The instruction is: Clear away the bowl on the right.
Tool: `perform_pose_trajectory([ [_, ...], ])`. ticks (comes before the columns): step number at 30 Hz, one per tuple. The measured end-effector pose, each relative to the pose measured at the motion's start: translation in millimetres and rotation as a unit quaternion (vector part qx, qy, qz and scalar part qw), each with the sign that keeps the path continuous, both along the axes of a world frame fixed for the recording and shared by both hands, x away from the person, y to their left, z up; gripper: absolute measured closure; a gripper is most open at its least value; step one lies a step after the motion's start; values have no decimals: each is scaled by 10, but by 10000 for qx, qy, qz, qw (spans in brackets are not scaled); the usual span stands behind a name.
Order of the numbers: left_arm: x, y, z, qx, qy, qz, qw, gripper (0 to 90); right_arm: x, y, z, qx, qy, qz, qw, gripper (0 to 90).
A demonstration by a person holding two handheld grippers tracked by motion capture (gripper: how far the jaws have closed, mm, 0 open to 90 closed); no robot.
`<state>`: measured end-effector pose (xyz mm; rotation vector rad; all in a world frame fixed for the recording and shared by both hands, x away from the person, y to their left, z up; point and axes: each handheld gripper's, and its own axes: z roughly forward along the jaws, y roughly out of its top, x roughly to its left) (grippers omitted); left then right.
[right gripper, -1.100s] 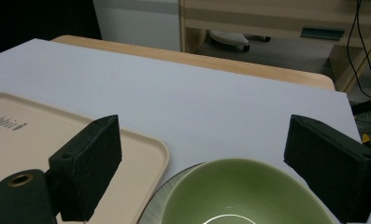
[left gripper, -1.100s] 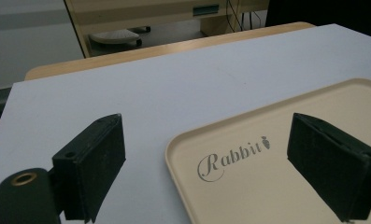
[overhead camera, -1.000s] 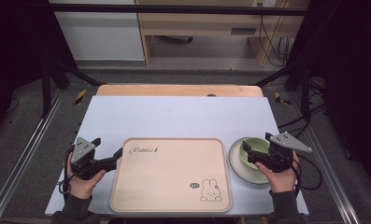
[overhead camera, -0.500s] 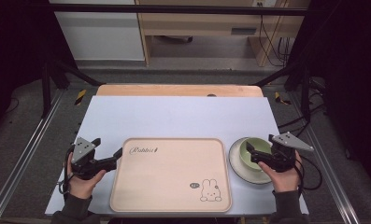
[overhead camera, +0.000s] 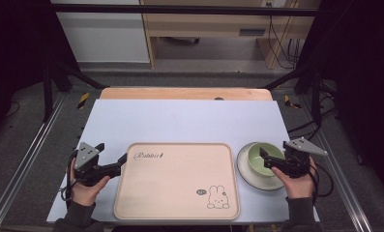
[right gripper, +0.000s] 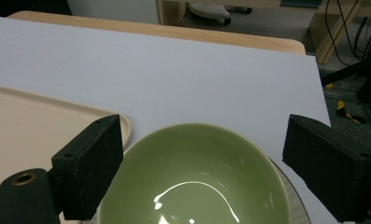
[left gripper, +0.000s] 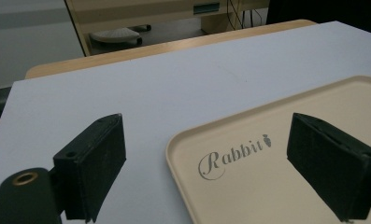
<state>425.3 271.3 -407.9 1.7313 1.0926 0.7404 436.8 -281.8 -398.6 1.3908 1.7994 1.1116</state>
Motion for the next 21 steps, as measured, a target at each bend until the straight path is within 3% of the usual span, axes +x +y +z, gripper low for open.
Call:
perform_pose_trajectory([
  [21, 16, -19, -18, 24, 44, 6, 10000, 115, 45, -201, -134, 39, 301, -391, 9988, 130],
])
